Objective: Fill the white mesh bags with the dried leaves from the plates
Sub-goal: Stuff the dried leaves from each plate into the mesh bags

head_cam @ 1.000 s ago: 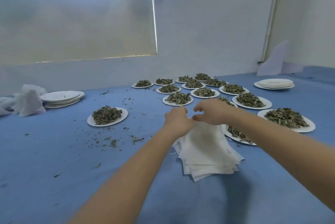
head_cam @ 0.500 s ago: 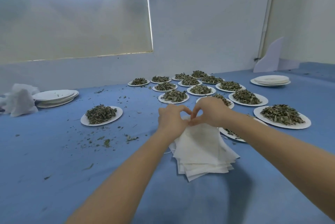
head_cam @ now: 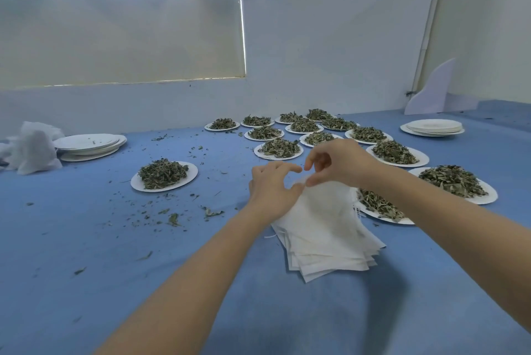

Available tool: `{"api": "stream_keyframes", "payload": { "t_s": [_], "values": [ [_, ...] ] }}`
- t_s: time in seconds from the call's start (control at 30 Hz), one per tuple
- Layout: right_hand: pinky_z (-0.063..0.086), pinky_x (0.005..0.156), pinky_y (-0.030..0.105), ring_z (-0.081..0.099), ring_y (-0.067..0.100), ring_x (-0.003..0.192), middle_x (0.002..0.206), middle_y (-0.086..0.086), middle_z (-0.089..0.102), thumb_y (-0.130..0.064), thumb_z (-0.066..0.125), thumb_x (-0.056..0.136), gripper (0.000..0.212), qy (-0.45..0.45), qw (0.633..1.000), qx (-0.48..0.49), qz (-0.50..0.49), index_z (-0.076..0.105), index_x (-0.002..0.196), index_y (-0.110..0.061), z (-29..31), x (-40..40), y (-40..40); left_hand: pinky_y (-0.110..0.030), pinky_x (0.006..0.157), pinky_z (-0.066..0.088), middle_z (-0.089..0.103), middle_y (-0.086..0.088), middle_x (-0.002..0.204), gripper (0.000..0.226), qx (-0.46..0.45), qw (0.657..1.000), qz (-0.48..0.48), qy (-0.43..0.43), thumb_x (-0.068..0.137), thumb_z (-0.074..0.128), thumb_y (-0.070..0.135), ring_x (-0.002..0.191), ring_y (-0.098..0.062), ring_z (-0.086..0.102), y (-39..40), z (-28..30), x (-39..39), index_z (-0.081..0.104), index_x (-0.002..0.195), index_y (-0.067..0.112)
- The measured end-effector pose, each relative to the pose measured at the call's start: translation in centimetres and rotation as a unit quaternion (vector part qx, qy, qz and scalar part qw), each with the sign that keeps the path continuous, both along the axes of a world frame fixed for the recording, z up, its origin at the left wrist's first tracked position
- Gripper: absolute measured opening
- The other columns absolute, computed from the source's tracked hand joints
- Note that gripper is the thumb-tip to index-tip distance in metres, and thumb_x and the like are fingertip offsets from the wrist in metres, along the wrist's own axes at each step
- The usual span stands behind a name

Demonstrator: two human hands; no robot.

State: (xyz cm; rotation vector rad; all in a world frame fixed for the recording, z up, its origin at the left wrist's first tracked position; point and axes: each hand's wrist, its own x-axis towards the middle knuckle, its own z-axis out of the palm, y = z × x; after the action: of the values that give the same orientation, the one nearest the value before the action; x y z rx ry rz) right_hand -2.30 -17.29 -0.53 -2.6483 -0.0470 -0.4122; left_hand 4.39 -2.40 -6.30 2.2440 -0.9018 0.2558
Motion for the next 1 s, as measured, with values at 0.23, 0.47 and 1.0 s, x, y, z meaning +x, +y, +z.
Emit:
{"api": "stream_keyframes", "payload": {
  "t_s": [0.23,0.47,1.0],
  "values": [
    [0.042,0.058,0.004,0.057,-0.007,0.073,0.092,-0.016,0.064,-0.034,0.085,0.064,0.033,-0.104,0.983,0.154,0.009,0.063,0.088,-0.034,2.2,1.6,2.0,-0.023,0.064,0.039,0.060,0.009,0.084,0.013,-0.203,0.974,0.031,0.099,0.090,0.052,0.027,0.089,-0.016,0.056,2.2,3.7,0.6,0.061,0.081,0.029],
    [0.049,0.047,0.016,0.058,0.001,0.049,0.056,-0.012,0.061,-0.014,0.086,0.064,0.032,-0.138,0.963,0.232,-0.001,0.059,0.076,-0.026,2.1,5.0,4.4,-0.035,0.072,0.051,0.065,-0.001,0.095,0.005,-0.224,0.957,0.064,0.174,0.084,0.060,0.025,0.085,-0.022,0.062,6.5,6.1,2.8,0.064,0.086,0.024],
    [0.034,0.071,0.018,0.049,0.007,0.099,0.112,-0.008,0.049,-0.050,0.071,0.075,0.028,-0.071,0.989,0.081,0.104,0.059,0.095,-0.035,1.3,15.6,13.3,-0.021,0.074,0.043,0.066,0.015,0.087,0.011,-0.274,0.942,0.175,0.083,0.084,0.064,0.035,0.091,-0.003,0.060,14.7,5.9,10.5,0.066,0.073,0.035]
  ]
}}
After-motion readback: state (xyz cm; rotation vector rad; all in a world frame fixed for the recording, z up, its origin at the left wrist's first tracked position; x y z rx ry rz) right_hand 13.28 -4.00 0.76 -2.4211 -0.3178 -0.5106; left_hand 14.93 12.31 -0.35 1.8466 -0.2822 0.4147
